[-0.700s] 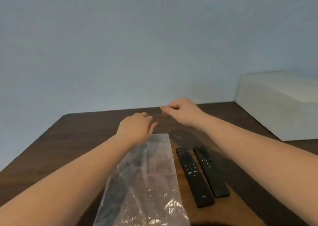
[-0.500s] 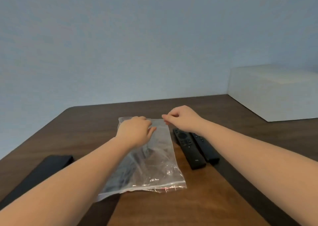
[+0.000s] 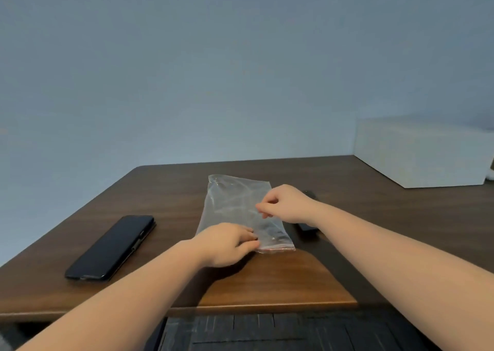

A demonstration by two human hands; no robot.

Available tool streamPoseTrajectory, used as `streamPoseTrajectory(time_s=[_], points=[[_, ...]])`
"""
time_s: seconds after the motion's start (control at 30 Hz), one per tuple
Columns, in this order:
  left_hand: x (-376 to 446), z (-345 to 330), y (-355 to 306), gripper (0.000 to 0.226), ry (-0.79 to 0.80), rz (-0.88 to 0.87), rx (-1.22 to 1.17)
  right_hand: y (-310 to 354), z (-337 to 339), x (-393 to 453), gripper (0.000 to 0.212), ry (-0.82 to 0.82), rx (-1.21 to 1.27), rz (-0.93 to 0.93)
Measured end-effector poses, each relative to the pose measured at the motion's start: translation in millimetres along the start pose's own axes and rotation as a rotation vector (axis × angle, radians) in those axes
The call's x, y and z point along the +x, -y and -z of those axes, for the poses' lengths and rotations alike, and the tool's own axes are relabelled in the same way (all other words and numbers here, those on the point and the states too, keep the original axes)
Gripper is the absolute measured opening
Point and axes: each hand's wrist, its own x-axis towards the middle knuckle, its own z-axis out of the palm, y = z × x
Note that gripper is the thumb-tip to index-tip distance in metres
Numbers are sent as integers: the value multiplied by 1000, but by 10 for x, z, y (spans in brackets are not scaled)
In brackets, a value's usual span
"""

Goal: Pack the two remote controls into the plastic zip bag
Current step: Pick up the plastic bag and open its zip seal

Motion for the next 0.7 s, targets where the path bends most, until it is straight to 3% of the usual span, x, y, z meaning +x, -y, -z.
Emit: streamPoseTrajectory(time_s=[0.1,0.27,0.47,0.57,0.7], points=[[28,-32,1,54,23,6,27,25,-13,-3,26,12,-18,17],[154,-63,64,29,-224,-25,110,-76,-31,30,24,-27,49,0],[433,-147,197,24,-556,215,56,-193,-48,143,31,-219,98,38],[588,-182,241,26,-625,309,-43,-250,-46,227,27,-362,136,24],[782,-194,229,27,-668,350,-79,-349,-112,360,27,-364,141,-46]])
